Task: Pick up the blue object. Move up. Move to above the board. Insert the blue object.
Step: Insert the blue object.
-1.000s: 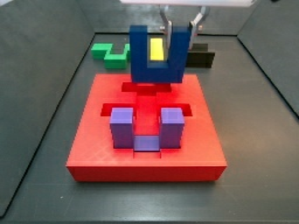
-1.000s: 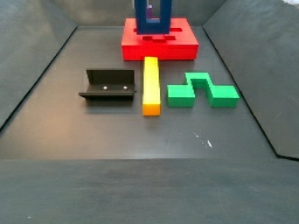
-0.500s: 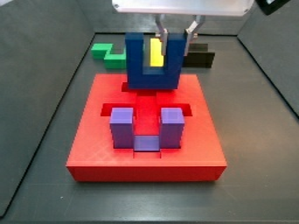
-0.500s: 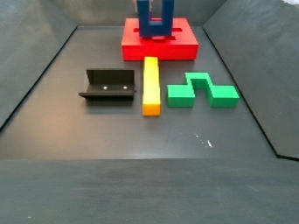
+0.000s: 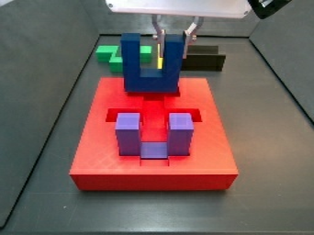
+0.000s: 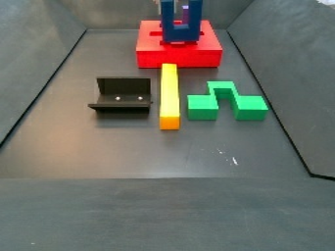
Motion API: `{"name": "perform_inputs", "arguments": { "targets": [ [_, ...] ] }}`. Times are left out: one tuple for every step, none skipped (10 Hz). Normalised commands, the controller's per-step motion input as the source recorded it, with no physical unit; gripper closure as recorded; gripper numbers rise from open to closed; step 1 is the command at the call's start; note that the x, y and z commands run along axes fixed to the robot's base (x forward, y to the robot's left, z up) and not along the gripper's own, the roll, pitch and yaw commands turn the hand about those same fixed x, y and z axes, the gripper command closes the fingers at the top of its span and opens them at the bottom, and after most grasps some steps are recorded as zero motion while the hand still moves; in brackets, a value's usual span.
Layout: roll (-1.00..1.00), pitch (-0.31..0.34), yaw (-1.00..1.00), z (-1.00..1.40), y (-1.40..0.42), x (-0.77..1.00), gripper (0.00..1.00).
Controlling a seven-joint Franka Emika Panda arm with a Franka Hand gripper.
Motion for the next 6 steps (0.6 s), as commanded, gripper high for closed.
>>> {"name": "perform_inputs", "arguments": {
  "targets": [
    [0.16, 0.000, -0.14, -0.13, 0.00, 0.05, 1.00],
    [0.17, 0.000, -0.13, -0.13, -0.01, 0.13, 1.00],
    [0.22, 0.000, -0.13, -0.17, -0.01, 0.10, 1.00],
    [0.22, 0.000, -0.10, -0.18, -0.03, 0.00, 1.00],
    [0.12, 0.000, -0.02, -0.11, -0.13, 0.05, 1.00],
    [0.07, 0.000, 0.00, -0.05, -0.25, 0.10, 1.00]
  ]
}}
